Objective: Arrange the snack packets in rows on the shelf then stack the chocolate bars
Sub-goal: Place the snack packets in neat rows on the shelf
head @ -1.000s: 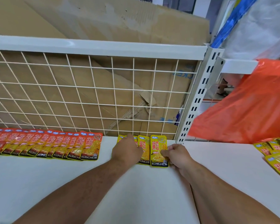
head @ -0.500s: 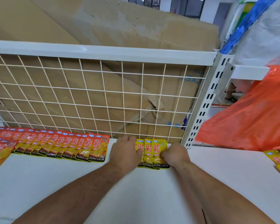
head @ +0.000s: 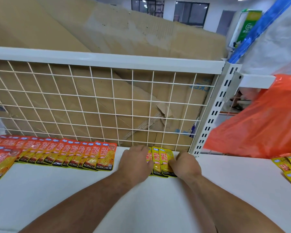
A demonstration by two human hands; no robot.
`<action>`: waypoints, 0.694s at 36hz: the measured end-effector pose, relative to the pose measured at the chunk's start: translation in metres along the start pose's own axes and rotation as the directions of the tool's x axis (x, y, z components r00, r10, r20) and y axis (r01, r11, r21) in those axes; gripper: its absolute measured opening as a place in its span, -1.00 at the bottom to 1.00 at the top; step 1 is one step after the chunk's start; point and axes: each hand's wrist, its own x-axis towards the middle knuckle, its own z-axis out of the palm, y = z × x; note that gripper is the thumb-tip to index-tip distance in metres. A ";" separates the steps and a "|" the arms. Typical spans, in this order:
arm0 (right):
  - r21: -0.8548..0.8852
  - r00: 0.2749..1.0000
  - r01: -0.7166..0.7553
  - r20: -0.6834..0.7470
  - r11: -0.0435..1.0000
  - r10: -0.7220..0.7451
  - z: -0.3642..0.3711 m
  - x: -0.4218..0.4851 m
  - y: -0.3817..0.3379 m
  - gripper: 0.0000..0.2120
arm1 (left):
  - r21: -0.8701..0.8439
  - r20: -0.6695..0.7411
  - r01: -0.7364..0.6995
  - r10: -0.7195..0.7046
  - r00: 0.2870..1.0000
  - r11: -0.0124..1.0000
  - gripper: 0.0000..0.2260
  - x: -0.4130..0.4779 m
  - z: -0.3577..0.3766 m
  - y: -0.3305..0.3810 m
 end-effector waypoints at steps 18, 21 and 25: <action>-0.297 0.990 0.001 -0.134 0.955 -0.043 -0.024 -0.116 0.072 -0.34 | -0.087 0.105 -0.383 0.391 0.914 0.920 -0.44 -0.027 0.025 0.062; -0.286 0.984 -0.080 -0.174 0.955 0.030 -0.030 -0.135 0.092 -0.34 | -0.099 0.118 -0.442 0.452 0.884 0.892 -0.44 -0.037 0.027 0.082; -0.274 0.965 -0.163 -0.247 0.948 0.094 -0.037 -0.156 0.118 -0.30 | -0.108 0.132 -0.506 0.517 0.846 0.856 -0.45 -0.051 0.029 0.108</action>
